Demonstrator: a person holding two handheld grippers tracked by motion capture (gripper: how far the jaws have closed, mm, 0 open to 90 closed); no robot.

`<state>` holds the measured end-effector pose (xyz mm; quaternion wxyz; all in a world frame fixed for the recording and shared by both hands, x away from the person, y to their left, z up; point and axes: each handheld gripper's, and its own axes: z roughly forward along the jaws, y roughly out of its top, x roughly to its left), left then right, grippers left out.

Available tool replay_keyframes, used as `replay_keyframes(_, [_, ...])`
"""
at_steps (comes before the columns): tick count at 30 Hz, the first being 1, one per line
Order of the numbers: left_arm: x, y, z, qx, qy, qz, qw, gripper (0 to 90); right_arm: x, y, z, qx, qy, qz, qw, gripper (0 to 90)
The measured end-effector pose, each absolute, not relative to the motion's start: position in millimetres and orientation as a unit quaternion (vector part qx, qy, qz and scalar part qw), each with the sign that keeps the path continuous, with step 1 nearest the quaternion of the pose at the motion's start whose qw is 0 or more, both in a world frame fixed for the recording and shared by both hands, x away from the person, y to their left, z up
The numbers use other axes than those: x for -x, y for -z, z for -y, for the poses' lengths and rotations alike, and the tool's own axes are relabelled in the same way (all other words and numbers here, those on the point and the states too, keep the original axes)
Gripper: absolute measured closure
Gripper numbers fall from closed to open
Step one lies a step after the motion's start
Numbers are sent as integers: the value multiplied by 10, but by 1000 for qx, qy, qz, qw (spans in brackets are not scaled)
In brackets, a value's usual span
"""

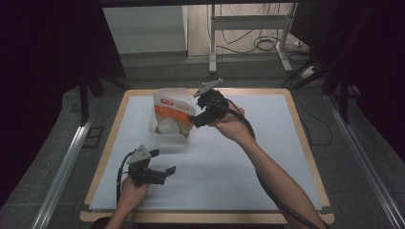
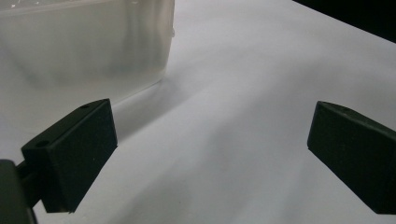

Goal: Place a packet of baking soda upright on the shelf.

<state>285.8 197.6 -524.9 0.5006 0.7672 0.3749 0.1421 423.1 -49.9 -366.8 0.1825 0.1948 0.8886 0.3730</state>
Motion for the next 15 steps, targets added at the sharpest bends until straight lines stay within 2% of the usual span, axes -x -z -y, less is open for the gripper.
replay_keyframes(15, [-2856,5232,-1927,-784,-143,-374,474,5,-4172,3693,725,-205,-381,-882,187,140])
